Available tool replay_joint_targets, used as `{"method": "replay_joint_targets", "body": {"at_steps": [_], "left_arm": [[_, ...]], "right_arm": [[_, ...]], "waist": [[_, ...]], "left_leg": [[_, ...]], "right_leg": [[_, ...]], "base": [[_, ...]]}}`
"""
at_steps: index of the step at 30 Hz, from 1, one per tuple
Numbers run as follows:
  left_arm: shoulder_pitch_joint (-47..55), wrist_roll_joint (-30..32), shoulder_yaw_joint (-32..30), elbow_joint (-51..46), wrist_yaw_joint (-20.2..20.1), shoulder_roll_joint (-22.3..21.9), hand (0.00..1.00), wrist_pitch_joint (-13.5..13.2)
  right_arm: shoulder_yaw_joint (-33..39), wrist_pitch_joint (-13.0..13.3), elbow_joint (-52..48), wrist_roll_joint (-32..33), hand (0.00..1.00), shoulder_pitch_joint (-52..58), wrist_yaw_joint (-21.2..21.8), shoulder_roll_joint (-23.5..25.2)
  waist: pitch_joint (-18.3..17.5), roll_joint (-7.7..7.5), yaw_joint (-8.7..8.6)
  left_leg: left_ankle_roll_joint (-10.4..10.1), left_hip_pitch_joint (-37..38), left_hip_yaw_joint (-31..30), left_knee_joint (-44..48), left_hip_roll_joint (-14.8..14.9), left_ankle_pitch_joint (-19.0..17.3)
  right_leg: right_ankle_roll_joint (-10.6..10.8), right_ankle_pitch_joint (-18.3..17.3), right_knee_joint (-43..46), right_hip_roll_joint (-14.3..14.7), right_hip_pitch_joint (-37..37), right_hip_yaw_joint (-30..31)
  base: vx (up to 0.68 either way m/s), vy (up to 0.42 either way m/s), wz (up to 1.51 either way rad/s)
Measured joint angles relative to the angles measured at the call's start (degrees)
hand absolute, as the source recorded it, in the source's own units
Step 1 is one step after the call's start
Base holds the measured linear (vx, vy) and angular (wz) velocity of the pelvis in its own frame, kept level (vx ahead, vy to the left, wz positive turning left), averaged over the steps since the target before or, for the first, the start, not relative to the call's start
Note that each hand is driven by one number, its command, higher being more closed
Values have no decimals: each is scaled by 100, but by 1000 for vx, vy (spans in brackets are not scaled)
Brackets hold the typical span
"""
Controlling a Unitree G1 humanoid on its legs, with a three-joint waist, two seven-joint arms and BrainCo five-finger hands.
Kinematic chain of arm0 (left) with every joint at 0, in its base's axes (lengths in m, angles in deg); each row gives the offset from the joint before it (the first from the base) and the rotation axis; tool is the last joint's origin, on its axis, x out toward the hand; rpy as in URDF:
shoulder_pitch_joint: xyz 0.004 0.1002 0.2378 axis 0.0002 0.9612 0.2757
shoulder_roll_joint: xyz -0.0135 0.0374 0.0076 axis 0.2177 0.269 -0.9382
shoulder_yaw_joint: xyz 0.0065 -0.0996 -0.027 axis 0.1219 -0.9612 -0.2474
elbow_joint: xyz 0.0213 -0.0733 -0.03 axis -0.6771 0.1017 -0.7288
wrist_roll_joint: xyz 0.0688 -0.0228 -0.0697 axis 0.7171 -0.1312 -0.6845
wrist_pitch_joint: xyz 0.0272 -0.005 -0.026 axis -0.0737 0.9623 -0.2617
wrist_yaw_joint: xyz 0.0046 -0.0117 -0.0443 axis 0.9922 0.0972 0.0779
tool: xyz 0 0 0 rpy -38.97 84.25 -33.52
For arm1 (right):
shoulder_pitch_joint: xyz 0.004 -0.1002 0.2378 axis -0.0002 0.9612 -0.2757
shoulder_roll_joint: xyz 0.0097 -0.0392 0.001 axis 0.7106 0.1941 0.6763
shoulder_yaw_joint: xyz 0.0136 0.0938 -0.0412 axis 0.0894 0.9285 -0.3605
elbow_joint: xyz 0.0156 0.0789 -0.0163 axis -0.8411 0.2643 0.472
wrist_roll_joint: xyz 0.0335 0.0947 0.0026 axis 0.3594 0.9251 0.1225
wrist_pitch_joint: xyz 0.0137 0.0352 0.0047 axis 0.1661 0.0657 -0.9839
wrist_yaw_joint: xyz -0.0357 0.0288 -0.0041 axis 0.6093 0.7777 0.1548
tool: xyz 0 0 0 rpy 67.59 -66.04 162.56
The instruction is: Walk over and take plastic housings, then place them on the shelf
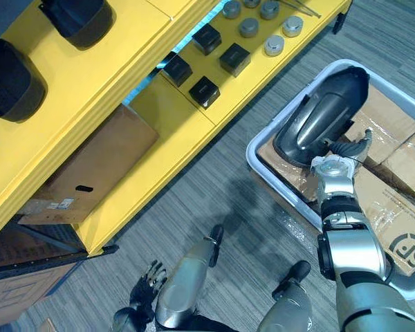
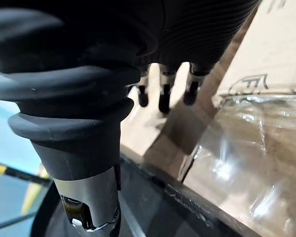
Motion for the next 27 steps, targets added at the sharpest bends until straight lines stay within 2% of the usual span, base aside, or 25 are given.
{"method": "replay_joint_targets", "body": {"at_steps": [2,4,6,8,9,11,14,17,20,22,25,27], "left_arm": [[-2,-49,44,41,0,5,0,-21],[-13,-150,145,46,3,17,0,-32],[-38,-245,206,46,3,19,0,-9],[-51,-266,212,42,11,17,0,27],[-50,-267,217,46,26,18,0,50],[-48,-269,220,50,34,19,0,59],[-49,-273,357,-10,45,23,0,98],[-31,-265,431,-162,73,30,0,132],[16,-266,431,-249,125,35,0,162],[72,-270,430,-356,169,34,0,183],[137,-266,432,-716,187,1,0,153],[123,-239,362,-1005,307,2,0,81]], "right_arm": [[0,-46,89,-56,100,-73,22,-45],[-1,-219,155,-150,100,-103,74,-197],[5,-484,197,-314,100,-167,438,-548],[6,-629,334,-343,100,-179,771,-807],[9,-804,431,-491,100,-196,1002,-884],[6,-1028,568,-898,100,-221,1173,-924],[-228,-1638,717,-2404,100,-377,1696,-1027],[-332,-1850,979,-3039,100,-400,2020,-1031],[-479,-1844,1107,-3285,100,-386,2150,-1058],[-505,-1723,1161,-3451,100,-387,2133,-1080],[-552,-1331,1176,-3492,100,-381,1998,-1119],[-757,-947,1134,-3513,100,-353,1888,-1119]], "waist": [[-3,4,2],[-7,11,18],[-11,18,76],[-24,36,132],[-40,59,136],[-60,89,138],[-136,198,158],[-159,230,179],[-159,230,170],[-158,228,180],[-153,221,194],[-135,195,117]], "left_leg": [[0,-16,0,6,-14,0],[1,-76,-6,10,-22,0],[11,-193,-4,25,-37,6],[17,-233,-1,20,-41,10],[18,-257,-7,20,-42,12],[18,-269,-6,11,-42,12],[18,-273,-22,7,-59,14],[20,-281,-67,2,-78,15],[20,-283,-160,3,-93,14],[20,-282,-189,1,-90,14],[18,-281,-184,-14,-65,15],[10,-249,-165,-35,-14,20]], "right_leg": [[0,0,1,-19,-7,-13],[0,0,3,-28,-39,-36],[-9,-5,55,-75,-156,-39],[-9,-3,67,-84,-201,-43],[-8,-3,65,-84,-213,-61],[-2,1,57,-82,-228,-65],[4,5,52,-77,-200,-118],[5,4,32,-80,-156,-196],[5,4,-29,-70,-54,-310],[4,4,-62,-48,3,-370],[26,27,-143,-2,24,-373],[29,56,-247,65,89,-382]], "base": [[0,12,2],[-13,29,5],[-34,39,1],[0,0,0],[0,0,0],[0,0,0],[24,-4,4],[15,-1,9],[-3,-3,14],[-6,-3,11],[0,-5,-1],[14,-24,-5]]}}
